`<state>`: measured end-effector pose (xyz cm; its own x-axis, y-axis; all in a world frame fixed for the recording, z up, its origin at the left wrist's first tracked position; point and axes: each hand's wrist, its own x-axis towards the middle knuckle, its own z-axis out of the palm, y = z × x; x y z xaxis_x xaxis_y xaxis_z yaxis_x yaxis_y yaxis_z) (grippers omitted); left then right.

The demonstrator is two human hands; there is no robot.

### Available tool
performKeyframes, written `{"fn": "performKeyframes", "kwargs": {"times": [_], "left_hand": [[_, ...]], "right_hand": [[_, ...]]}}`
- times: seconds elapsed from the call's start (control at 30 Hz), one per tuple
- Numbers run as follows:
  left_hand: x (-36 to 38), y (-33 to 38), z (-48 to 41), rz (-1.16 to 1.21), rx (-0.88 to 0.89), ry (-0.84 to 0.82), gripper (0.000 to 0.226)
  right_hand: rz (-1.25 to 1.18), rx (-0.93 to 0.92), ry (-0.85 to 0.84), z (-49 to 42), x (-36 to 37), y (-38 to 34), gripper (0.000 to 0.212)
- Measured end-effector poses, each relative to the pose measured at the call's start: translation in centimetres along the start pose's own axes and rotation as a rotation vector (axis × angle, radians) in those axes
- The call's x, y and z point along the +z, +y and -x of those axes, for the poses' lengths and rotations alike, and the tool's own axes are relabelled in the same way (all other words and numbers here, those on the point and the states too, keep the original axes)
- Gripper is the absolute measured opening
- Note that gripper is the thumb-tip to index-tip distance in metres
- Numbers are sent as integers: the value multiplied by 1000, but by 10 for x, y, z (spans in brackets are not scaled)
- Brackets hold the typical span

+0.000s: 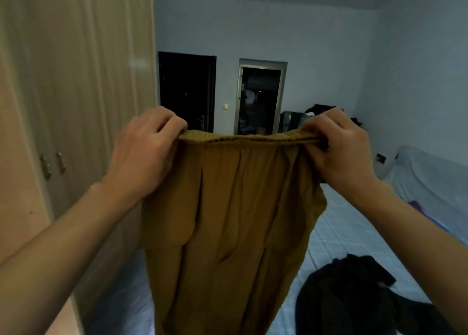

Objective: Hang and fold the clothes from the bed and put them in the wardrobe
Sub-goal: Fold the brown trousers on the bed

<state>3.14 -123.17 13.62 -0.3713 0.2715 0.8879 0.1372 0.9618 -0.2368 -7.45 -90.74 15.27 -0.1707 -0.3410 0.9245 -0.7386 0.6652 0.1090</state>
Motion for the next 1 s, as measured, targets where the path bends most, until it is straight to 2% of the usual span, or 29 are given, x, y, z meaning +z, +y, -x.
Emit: {"fn": "performKeyframes", "kwargs": {"times": [0.17,0.4,0.63,1.0], "left_hand": [[5,-6,-7,-8,-17,41,13],[42,-6,0,57,-7,47,19],[103,-2,-6,102,-13,-92,27],[247,16,-35,216,-17,-287,33]], "right_hand": [[-9,-17,-51,-10,1,8,12],[3,42,-158,7,29,36,15],[-50,134,-202,28,73,85,14],[-101,266,-300,62,143,198,14]]}}
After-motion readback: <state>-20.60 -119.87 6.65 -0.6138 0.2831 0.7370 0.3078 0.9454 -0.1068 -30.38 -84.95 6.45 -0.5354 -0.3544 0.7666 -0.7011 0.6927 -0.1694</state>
